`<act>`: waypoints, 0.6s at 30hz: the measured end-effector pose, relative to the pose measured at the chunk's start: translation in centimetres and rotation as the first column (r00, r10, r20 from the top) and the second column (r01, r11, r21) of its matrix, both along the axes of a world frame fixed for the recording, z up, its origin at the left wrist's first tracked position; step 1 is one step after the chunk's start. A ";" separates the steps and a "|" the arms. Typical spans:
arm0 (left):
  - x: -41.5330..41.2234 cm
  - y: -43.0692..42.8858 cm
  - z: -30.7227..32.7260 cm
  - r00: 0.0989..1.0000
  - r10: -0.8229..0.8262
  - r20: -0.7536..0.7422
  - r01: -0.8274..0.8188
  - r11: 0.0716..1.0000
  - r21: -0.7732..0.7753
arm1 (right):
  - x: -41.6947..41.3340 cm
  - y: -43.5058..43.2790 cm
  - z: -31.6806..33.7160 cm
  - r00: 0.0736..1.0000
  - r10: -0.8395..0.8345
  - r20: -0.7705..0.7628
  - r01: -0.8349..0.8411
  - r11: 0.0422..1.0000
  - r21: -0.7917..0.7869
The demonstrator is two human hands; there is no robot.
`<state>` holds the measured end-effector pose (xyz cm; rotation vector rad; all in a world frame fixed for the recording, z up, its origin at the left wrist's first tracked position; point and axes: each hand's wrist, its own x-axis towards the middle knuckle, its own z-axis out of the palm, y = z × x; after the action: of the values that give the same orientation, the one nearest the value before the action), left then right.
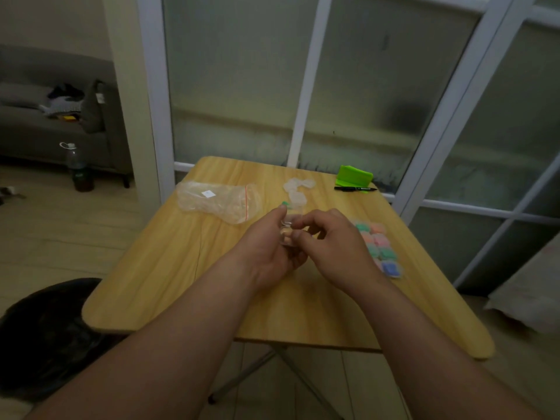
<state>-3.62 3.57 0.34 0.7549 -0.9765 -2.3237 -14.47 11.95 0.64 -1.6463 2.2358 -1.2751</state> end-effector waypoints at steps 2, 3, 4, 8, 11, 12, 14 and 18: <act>-0.1 -0.1 0.0 1.000 -0.012 -0.012 0.013 1.000 0.018 | -0.2 -0.1 -0.1 1.000 0.014 0.015 -0.014 1.000 -0.015; -0.1 -0.2 -0.1 0.999 -0.029 -0.023 0.029 0.999 0.021 | -0.4 -0.1 -0.1 0.999 0.020 0.034 -0.019 0.999 -0.034; -0.1 -0.3 0.0 0.998 -0.047 -0.031 0.047 0.999 0.018 | -0.6 -0.1 -0.1 0.997 0.020 0.070 -0.016 0.998 -0.057; 0.2 -0.2 0.4 0.996 -0.078 -0.036 0.078 0.997 0.012 | -1.5 -0.1 0.0 0.971 -0.041 0.237 0.065 0.994 -0.092; 0.4 -0.2 0.4 0.995 -0.092 -0.037 0.093 0.995 0.026 | -1.9 -0.3 -0.2 0.958 -0.067 0.278 0.088 0.994 -0.063; 0.4 -0.1 0.4 0.994 -0.101 -0.037 0.102 0.994 0.029 | -1.8 -0.3 -0.1 0.958 -0.060 0.281 0.078 0.996 -0.054; 0.4 -0.1 0.4 0.993 -0.113 -0.032 0.114 0.993 0.028 | -1.6 -0.2 0.1 0.965 -0.024 0.263 0.035 0.999 -0.040; 0.5 -0.1 0.3 0.992 -0.120 -0.029 0.121 0.992 0.032 | -0.8 -0.3 0.4 0.984 0.047 0.174 -0.043 0.999 -0.031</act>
<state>-3.15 3.48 0.69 0.6927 -0.9985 -2.4527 -15.31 11.68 1.09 -1.5194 2.0776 -1.3856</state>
